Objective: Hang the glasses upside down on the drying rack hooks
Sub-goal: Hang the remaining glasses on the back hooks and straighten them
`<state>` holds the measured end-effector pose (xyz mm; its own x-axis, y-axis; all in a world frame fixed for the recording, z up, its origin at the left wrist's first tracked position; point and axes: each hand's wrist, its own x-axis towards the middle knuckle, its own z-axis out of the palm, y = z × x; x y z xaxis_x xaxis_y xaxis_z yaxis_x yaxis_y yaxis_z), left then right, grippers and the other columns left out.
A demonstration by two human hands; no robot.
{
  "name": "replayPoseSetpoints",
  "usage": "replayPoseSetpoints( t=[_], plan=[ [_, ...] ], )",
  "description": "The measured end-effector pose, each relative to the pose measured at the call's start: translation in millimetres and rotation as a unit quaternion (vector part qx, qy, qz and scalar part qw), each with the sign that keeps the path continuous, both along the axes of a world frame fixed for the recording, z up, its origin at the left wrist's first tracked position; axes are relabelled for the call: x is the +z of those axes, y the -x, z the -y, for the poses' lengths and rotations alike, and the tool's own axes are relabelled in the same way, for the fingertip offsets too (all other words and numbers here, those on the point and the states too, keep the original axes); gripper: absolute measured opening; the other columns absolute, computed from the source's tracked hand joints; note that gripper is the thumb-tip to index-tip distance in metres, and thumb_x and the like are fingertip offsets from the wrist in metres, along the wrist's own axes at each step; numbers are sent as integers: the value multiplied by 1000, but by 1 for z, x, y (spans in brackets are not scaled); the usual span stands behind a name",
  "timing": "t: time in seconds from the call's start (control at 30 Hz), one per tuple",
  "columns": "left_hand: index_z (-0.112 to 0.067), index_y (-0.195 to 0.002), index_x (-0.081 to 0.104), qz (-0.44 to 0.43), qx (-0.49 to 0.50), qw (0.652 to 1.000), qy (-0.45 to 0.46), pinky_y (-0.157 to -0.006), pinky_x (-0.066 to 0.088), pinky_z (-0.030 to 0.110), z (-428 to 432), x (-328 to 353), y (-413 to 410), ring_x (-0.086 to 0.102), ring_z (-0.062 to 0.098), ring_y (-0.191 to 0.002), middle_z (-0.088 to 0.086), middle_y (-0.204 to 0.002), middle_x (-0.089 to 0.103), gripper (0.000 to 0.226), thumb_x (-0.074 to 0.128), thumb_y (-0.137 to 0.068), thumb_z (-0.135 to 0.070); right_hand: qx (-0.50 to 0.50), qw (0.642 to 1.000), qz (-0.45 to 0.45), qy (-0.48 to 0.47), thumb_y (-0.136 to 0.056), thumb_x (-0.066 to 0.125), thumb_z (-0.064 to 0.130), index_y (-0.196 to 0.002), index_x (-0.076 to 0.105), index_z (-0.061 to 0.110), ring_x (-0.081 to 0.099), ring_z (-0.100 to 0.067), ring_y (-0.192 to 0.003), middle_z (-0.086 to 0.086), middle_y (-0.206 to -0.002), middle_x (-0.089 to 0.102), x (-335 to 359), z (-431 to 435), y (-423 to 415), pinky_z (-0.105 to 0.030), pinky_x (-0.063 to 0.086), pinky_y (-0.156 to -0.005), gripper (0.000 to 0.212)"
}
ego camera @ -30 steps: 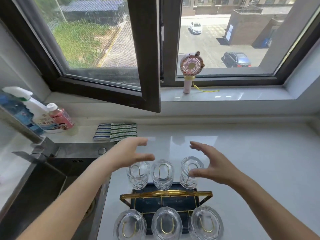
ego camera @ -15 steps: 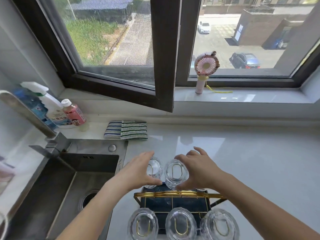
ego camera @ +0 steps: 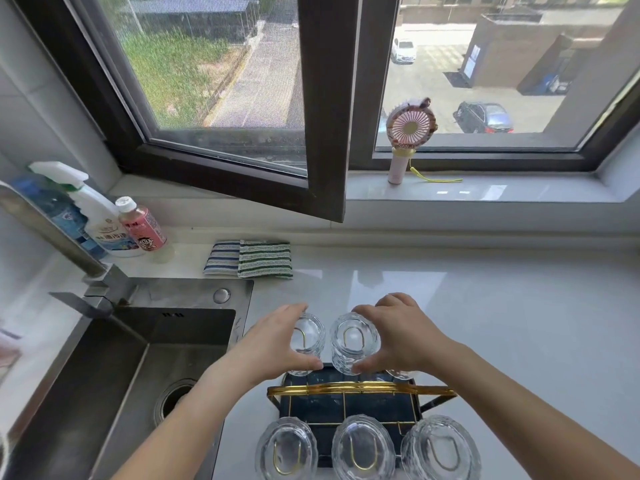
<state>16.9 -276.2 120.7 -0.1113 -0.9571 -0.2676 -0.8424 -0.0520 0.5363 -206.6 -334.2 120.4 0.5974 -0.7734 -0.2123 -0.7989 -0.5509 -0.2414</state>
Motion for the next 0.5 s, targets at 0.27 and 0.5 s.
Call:
replayPoseSetpoints(
  t=[0.27, 0.5],
  plan=[
    [-23, -143, 21, -2, 8, 1000, -11, -105, 32, 33, -3, -1, -2, 35, 16, -131, -3, -148, 34, 109, 79, -56, -55, -12, 999, 15, -48, -56, 64, 75, -132, 39, 25, 48, -20, -113, 2, -127, 58, -1, -1, 1, -37, 34, -97, 93],
    [-26, -137, 29, -6, 31, 999, 0, -98, 38, 30, -6, -4, -3, 44, 15, -122, -3, -141, 43, 96, 80, -60, -50, -13, 998, 26, -48, -58, 65, 73, -132, 41, 25, 48, -20, -112, 2, -127, 59, -1, -1, 1, -36, 34, -96, 92]
  ],
)
